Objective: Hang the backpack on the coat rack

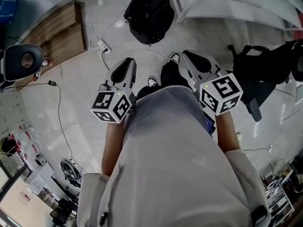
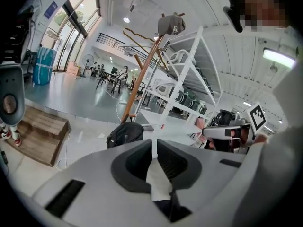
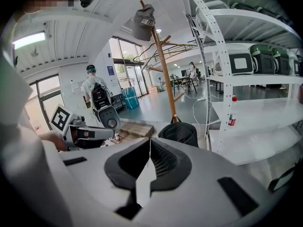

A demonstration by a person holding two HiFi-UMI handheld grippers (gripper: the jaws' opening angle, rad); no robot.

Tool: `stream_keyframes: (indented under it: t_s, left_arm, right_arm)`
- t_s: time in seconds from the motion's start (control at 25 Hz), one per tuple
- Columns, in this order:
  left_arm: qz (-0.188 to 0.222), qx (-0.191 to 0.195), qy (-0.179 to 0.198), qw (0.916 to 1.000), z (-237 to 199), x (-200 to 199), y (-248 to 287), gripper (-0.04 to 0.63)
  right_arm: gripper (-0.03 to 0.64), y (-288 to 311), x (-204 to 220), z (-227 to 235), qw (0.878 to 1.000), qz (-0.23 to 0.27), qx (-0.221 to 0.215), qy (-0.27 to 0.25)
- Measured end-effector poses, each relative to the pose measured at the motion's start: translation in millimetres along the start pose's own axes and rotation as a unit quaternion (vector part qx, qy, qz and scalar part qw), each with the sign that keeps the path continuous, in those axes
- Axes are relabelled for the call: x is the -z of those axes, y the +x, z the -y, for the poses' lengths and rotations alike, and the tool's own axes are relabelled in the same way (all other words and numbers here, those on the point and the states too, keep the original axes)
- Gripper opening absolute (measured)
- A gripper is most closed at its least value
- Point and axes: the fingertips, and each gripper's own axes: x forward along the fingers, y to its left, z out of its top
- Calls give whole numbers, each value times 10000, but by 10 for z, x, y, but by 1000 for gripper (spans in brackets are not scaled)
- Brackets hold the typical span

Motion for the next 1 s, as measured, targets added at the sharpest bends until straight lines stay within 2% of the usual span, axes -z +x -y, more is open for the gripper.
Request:
stream_keyframes:
  t_s: [0.16, 0.4, 0.68, 0.88, 1.0]
  left_arm:
    - [239, 58, -88, 9997, 54, -76, -68, 8]
    - [243, 60, 489, 9985, 136, -116, -109, 8]
    - [148, 117, 229, 9996, 122, -92, -136, 6]
    - [100, -368, 428, 9984, 7, -78, -159, 5]
    - [33, -459, 501, 9977, -23, -19, -169, 6]
  right_arm:
    - [11, -76, -35, -74, 9999, 72, 32, -86]
    - [9, -123, -82, -195, 9996, 266, -53, -85]
    - [9, -126, -123, -232, 9993, 306, -146, -164]
    - [9, -121, -121, -253, 9992, 262, -197, -212]
    - [9, -103, -97, -265, 9993, 219, -153, -247]
